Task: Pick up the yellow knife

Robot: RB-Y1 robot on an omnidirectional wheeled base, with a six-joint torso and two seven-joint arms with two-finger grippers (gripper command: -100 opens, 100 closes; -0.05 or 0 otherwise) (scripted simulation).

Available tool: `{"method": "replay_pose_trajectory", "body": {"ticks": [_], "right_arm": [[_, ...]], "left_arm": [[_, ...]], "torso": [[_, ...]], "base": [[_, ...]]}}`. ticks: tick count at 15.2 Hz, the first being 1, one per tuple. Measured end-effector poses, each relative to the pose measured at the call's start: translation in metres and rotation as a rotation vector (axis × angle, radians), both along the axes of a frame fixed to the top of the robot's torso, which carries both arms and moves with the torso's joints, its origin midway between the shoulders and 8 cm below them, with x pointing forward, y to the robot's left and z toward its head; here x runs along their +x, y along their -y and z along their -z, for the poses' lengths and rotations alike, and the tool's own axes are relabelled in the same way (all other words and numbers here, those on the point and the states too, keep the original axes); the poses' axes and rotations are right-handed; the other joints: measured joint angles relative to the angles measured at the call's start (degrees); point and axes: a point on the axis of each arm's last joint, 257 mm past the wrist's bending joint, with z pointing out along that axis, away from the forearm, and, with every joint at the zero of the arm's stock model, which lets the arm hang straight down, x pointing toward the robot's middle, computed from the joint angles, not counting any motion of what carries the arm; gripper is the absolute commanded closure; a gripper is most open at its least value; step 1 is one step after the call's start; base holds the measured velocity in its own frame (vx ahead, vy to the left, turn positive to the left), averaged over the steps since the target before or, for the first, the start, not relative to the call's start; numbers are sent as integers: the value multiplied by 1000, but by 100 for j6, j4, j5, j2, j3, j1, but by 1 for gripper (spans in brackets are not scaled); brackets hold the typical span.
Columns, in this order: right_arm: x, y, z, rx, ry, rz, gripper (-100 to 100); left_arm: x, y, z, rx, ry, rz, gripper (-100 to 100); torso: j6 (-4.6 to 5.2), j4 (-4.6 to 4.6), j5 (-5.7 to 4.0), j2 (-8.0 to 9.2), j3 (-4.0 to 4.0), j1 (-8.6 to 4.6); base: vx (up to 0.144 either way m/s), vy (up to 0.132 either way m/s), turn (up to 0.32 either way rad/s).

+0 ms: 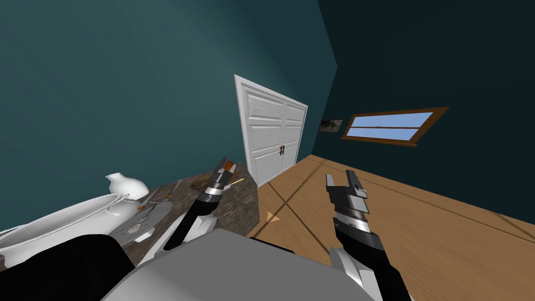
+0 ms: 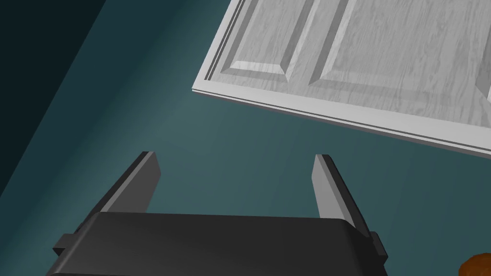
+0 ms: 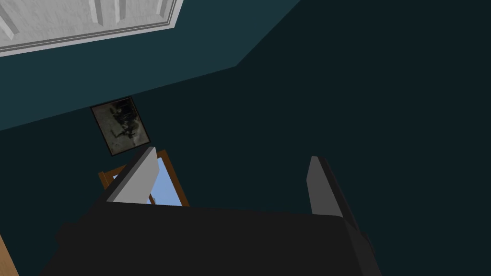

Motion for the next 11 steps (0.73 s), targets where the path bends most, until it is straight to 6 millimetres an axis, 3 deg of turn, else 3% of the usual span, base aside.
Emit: {"method": "replay_pose_trajectory", "body": {"ticks": [11], "right_arm": [[0, 0, 0, 0, 0, 0, 0]], "left_arm": [[18, -40, 46, -59, -205, -63, -100]], "torso": [[0, 0, 0, 1, 1, -2]], "base": [[16, 10, -63]]}}
